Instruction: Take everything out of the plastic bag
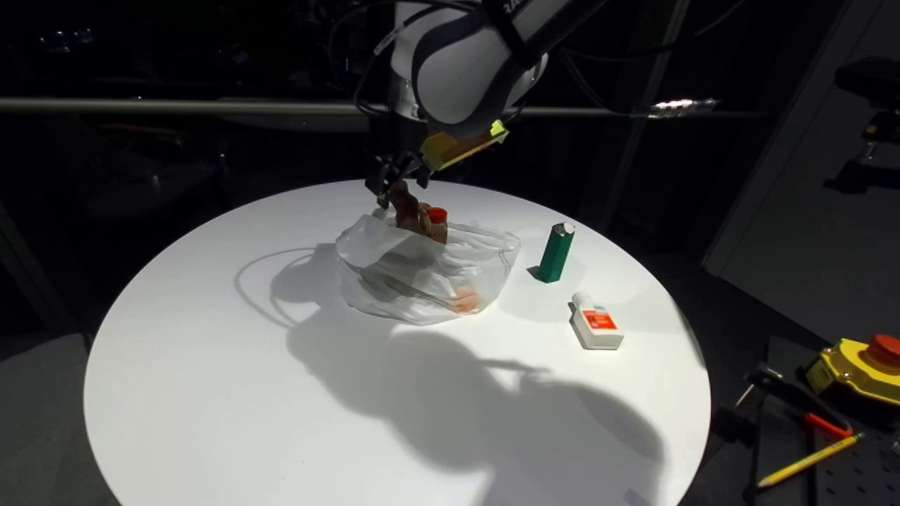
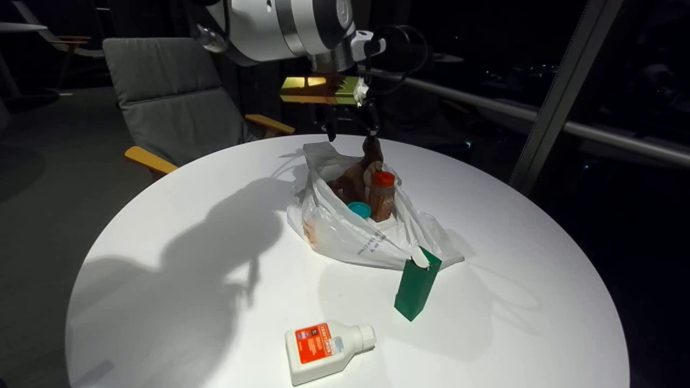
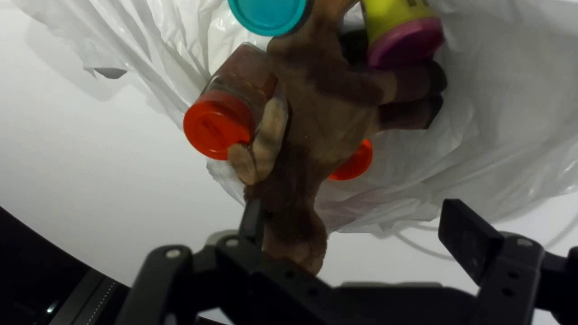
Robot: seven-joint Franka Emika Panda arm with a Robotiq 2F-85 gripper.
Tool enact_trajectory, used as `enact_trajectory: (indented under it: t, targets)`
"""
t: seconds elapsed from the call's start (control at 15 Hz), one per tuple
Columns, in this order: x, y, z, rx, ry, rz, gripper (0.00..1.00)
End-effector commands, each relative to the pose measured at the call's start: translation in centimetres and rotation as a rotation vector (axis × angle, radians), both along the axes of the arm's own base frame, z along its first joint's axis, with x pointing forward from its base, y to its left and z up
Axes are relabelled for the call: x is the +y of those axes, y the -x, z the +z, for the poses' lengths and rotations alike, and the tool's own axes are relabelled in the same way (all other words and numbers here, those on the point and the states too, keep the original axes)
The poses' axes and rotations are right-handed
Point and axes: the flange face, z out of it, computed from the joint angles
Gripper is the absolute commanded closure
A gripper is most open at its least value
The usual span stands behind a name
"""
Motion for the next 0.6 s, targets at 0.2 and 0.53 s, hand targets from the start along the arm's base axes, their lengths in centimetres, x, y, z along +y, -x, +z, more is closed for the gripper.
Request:
enact_trajectory:
  t: [0.2, 0.53]
  targets:
    - [-1.8, -3.8, -1.9, -0.023, 0.055, 0.003, 0.26]
    - [-3.2, -3.1, -0.7, -0.019, 0.088, -0.023, 0.65]
